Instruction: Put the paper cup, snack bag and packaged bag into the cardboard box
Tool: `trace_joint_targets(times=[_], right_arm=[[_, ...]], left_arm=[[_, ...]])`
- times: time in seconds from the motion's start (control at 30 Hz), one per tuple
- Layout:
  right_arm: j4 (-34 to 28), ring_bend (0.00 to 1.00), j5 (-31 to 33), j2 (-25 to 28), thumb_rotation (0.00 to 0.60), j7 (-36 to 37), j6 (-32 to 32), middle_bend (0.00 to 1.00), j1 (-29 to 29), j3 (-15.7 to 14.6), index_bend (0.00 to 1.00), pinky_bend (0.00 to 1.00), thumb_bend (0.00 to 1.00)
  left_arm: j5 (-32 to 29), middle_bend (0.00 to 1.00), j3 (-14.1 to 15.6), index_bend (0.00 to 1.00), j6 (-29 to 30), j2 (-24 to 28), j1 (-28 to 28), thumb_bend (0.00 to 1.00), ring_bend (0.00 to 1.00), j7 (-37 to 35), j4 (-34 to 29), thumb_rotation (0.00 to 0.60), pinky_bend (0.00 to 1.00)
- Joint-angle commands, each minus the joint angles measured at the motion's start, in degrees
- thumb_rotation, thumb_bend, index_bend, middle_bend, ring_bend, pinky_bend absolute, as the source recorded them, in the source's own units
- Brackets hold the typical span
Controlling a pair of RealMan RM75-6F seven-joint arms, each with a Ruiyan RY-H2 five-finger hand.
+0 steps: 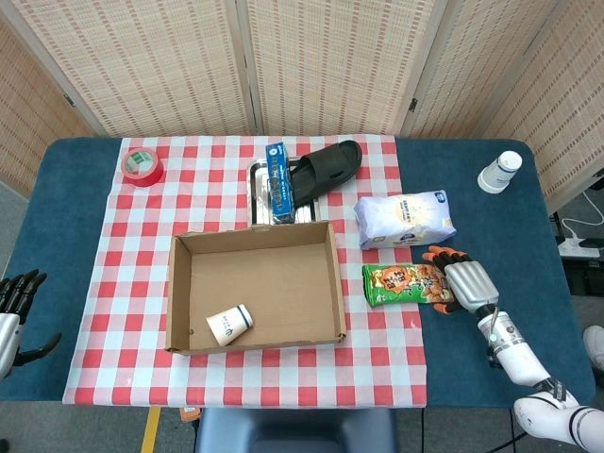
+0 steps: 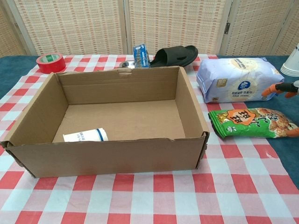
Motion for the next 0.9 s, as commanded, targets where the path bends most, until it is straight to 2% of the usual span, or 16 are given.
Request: trace_joint_targets(times=[0.03,0.63,0.73,0.9], right_arm=[[0.92,0.03,-0.16,-0.8,0.6,0.7,-0.71,0.11,0.36,0.44,0.19,0.18,0.0],[5.73,0.04,-0.42,-5.58,0.6,4.23,-6.12,0.11,3.1,2.25,0.19,0.2,0.0],[6.65,0.06,-0.65,-6.44,0.6,4.67,-6.66,0.12,3.53,2.4,0.23,0.22,0.0],[7.63,0.13,-0.84,-7.13,0.6,5.21,-8.42,0.18,4.2,2.19,0.33,0.31,0.0]], left_arm=[[0.0,0.0,0.0,0.0,-0.08,0.0,-0.04,0.22,0.0,-0.04,0.04,0.6,0.0],[-0.43,0.0,-0.13,0.0,-0.57,-0.07,-0.2,0.22,0.0,-0.11,0.26,0.6,0.0],[-0.62,0.0,-0.2,0.0,-0.75,-0.11,-0.26,0.22,0.0,-0.12,0.32,0.6,0.0],[-0.85,0.0,-0.29,0.0,-0.99,-0.13,-0.35,0.22,0.0,-0.21,0.38,0.6,0.0]])
